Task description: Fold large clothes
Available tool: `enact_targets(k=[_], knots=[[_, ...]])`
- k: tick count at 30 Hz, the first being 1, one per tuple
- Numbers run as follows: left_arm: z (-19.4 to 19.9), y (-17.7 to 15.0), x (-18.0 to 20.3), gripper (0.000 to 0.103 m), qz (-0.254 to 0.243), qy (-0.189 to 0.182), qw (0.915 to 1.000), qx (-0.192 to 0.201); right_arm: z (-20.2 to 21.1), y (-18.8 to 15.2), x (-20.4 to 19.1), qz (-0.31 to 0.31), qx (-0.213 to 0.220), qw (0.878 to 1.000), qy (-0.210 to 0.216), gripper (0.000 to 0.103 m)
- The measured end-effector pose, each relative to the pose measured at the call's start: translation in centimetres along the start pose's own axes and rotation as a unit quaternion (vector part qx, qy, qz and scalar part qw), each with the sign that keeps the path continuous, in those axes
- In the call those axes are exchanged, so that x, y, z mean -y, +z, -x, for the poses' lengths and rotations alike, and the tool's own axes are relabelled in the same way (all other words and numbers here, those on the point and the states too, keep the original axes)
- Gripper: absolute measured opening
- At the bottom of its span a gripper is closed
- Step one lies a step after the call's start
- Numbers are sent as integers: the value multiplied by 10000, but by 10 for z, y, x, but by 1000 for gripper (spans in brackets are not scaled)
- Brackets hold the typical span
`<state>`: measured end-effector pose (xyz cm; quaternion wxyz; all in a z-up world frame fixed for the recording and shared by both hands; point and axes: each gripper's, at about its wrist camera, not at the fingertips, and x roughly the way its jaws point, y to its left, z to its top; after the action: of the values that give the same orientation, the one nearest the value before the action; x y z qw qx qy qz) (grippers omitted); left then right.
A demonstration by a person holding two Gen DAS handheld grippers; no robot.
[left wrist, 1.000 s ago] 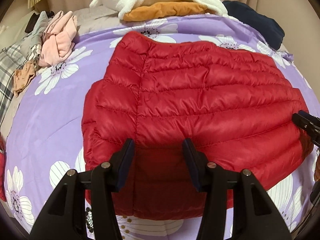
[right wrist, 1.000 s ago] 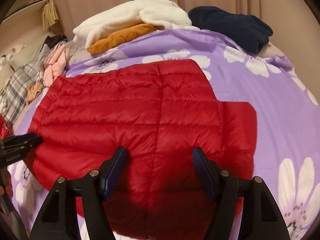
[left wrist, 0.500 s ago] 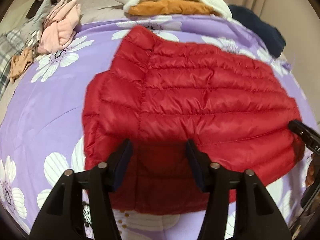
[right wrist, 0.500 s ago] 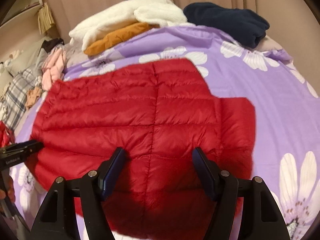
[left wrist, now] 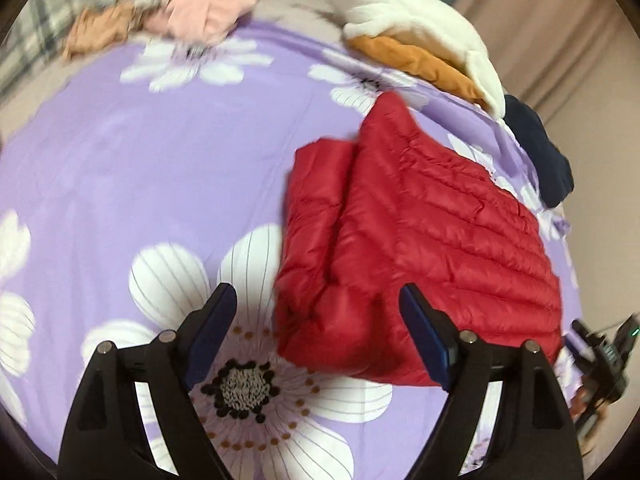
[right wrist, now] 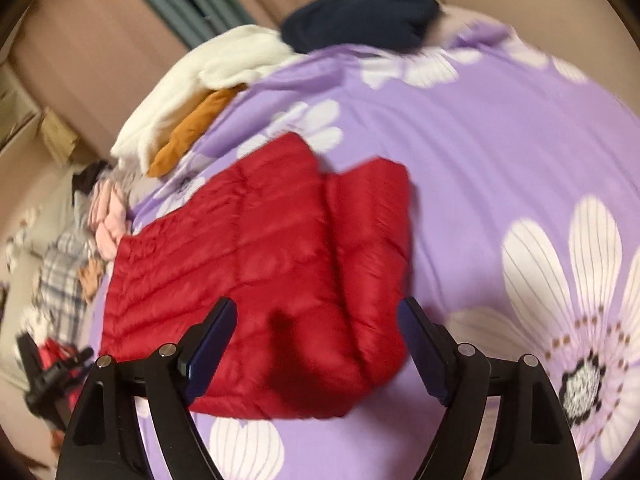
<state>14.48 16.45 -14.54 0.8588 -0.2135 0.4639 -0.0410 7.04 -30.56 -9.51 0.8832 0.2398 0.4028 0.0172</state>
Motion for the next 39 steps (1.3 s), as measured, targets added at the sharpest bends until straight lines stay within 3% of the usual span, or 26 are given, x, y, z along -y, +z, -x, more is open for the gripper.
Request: enact_targets(k=[4, 8, 13, 24, 29, 37, 39], knots=[[-17, -6, -21, 84, 632, -453, 9963, -353, 6, -6, 4, -122, 99, 9999, 61, 82], [-32, -15, -31, 84, 1237, -1001, 9853, -623, 9, -9, 0, -140, 166, 9992, 322, 82], [-41, -15, -26, 86, 1462, -1362, 9771, -734, 6, -11, -18, 182, 252, 9984, 463, 82], [-55, -6, -25, 88, 1611, -1571, 9714, -751, -9, -18, -54, 782, 164, 9947, 640, 82], [-59, -3, -21, 97, 1671, -1593, 9706, -682, -17, -24, -77, 1181, 100, 9904, 710, 82], [-59, 0, -5, 97, 1383, -1296, 9797, -649, -34, -19, -129, 1902, 262, 9798, 559, 82], [-58, -1, -5, 92, 1344, -1164, 9821, -622, -39, -17, -139, 2068, 346, 9765, 505, 76]])
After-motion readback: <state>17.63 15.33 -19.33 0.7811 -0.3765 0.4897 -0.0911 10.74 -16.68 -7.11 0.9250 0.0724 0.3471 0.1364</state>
